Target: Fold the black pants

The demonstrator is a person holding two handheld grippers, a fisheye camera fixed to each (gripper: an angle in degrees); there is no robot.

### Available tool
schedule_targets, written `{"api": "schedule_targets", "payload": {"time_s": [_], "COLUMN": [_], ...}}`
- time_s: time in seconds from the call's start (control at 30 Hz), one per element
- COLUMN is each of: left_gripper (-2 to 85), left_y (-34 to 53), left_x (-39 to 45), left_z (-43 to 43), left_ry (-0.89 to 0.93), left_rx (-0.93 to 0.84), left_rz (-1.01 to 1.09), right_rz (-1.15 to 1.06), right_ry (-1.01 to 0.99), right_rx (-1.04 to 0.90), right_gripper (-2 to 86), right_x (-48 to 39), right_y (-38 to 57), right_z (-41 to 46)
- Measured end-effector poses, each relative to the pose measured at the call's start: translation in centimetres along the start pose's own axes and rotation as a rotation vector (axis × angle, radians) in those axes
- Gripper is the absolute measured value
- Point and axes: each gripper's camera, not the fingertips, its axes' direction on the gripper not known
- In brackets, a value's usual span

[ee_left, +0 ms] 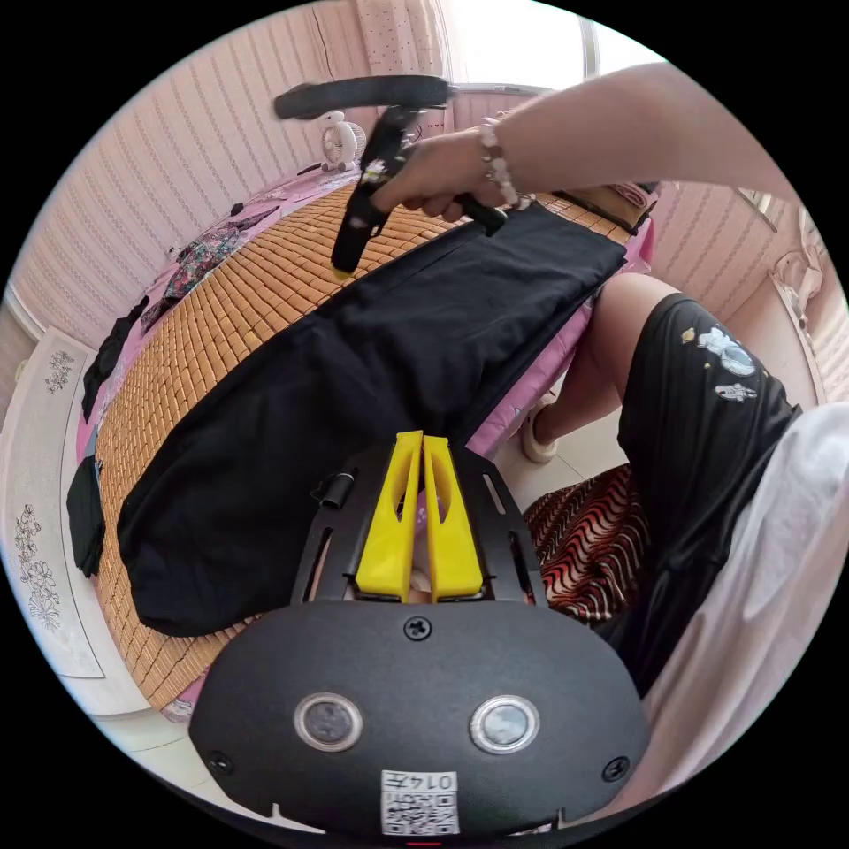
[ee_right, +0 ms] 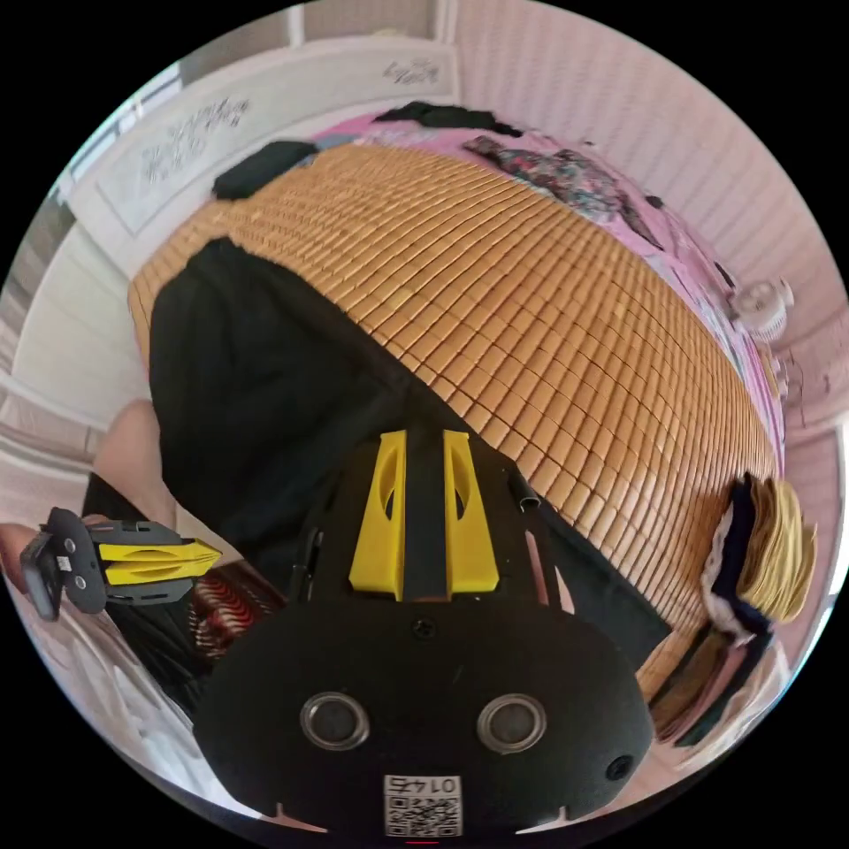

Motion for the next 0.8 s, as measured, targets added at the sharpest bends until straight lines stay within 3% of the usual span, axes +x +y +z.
{"api": "schedule_targets", "payload": {"time_s": [0.1,0.23,0.4,0.57,0.8], "left_gripper": [-0.7,-0.7,-0.7,-0.7,-0.7], "left_y": [2.1,4.3,5.3,6.0,5.7], "left_x": [-1.8,-6.2,-12.7,-17.5,-19.4], "left_z": [-1.2,-1.2,-0.7,0.1,3.7], "left_ry": [0.021,0.016,0.044,-0.008,0.021], "left_rx": [-0.012,-0.061,-0.075,-0.077,-0.229], "left_rz": [-0.127,-0.34,-0.601,-0.789,-0.756], "right_rz": [0.278,0.679,1.106,1.227,1.281], "right_ry": [-0.009,0.117,-0.019,-0.207,-0.465], "right_rx": [0.139,0.188,0.261,0.324,0.399], "right_gripper": [9.4,11.7,14.7,11.3,2.4], "right_x": [8.7,18.5,27.5,31.9,35.3], "right_y": [10.0,24.0,38.8,43.9,47.8], "right_z": [-7.1,-12.6,-16.4,-16.4,-18.7]}}
